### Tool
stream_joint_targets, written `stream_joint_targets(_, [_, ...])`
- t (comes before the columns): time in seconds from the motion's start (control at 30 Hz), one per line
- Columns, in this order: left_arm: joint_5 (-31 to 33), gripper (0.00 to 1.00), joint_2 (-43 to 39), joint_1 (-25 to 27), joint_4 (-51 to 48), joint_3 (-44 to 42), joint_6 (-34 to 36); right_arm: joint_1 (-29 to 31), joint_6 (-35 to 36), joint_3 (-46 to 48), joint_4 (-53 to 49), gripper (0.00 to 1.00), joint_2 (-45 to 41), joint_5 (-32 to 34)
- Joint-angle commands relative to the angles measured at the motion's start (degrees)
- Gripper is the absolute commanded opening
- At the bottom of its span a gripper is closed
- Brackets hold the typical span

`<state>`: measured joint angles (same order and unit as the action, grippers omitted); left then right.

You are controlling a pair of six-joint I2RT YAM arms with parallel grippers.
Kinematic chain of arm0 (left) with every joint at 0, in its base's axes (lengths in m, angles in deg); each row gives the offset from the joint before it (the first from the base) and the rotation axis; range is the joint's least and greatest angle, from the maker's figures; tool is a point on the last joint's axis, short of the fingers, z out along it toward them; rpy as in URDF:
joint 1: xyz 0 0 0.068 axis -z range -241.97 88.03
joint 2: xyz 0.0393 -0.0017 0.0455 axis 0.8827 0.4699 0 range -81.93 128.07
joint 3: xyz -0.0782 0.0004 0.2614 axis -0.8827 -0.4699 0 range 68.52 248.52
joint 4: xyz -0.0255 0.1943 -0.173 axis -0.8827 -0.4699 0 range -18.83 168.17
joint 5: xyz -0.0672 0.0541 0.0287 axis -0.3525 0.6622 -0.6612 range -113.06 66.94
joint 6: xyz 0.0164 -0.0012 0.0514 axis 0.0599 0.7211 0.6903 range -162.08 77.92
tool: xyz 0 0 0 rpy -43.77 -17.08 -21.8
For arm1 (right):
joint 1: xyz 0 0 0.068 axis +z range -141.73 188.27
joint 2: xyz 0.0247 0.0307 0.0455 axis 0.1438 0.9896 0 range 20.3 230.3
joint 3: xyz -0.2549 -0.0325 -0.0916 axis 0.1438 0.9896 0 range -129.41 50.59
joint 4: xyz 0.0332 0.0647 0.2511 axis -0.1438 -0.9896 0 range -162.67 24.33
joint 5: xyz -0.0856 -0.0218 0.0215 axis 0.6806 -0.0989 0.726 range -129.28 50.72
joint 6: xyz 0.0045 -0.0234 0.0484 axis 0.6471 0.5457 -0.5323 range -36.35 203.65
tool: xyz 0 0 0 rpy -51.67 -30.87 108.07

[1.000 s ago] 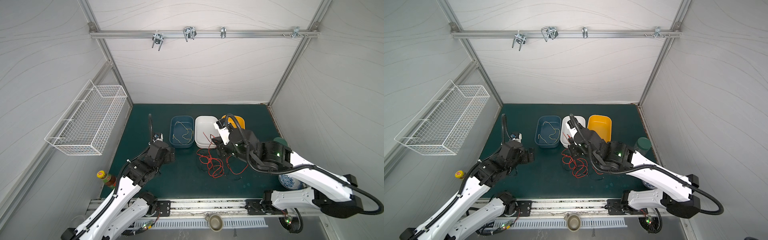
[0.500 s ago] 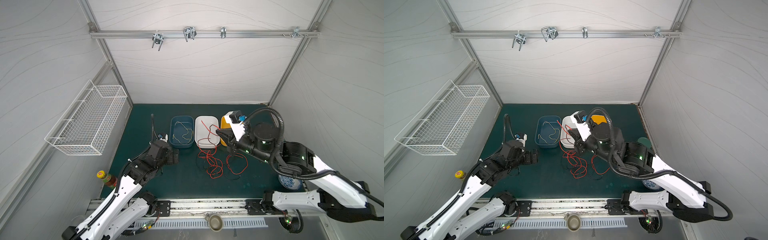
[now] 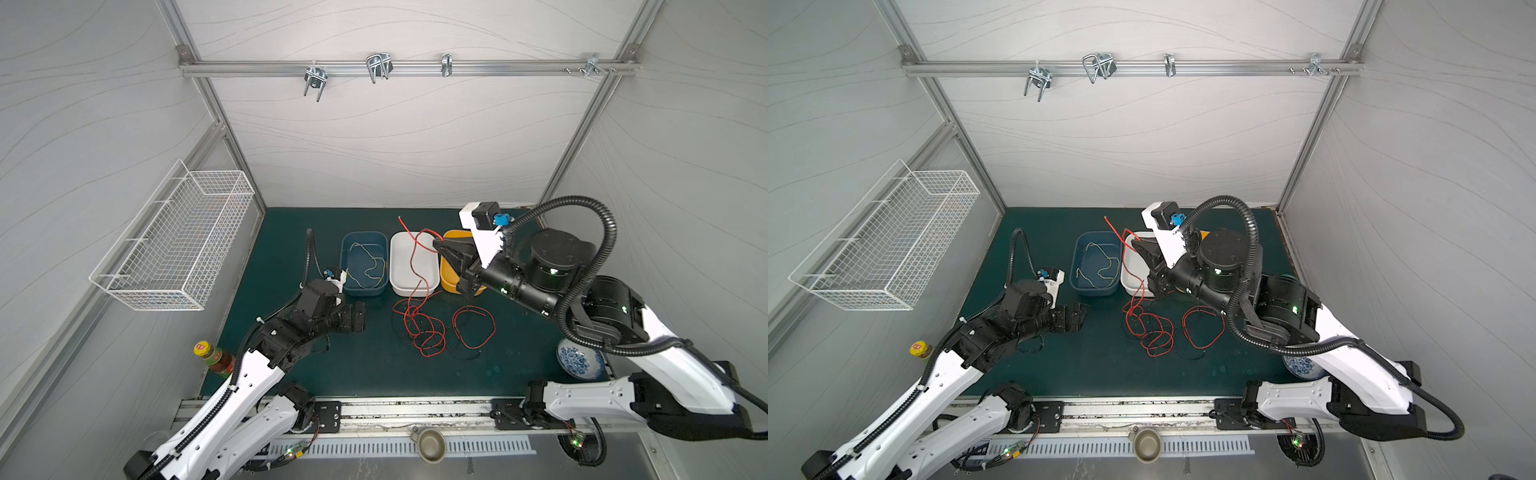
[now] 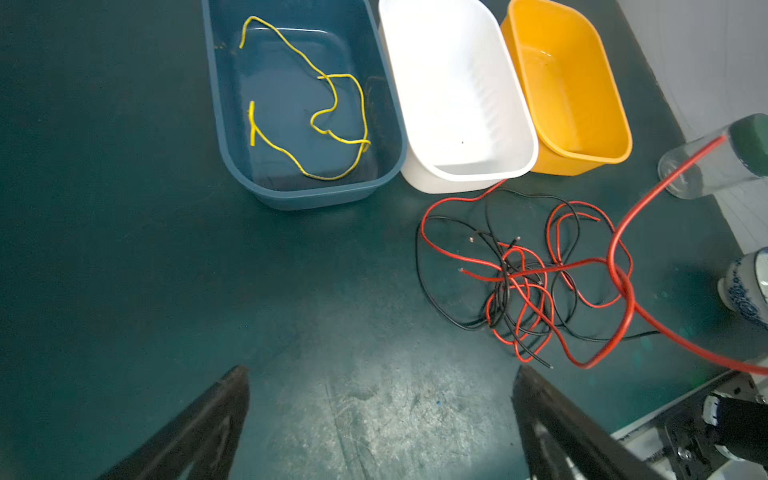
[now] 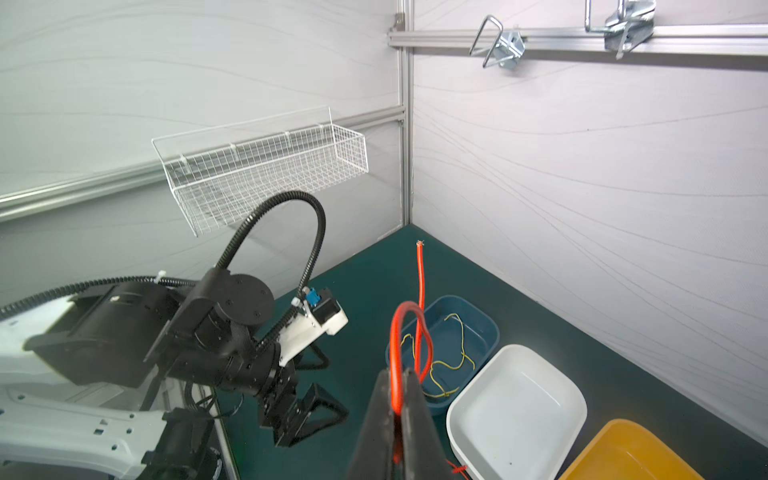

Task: Untangle the cables
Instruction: 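Lift the red wire high with the right gripper, pulling it from the tangle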

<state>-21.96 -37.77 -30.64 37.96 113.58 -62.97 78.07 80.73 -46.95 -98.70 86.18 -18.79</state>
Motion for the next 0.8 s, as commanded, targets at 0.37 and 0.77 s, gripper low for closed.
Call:
stream_joint_targets(0.37, [-7.52, 1.00, -1.76, 1.42, 5.95, -1.42, 1.24, 0.42, -8.20, -18.86, -11.90, 0.00, 5.55, -4.89])
stream_joint_targets(0.77, [-15.09, 1.00, -6.21, 5.25, 18.43, -6.92, 1.48, -1.23, -12.21, -25.47, -18.84, 0.00, 8.57, -7.36])
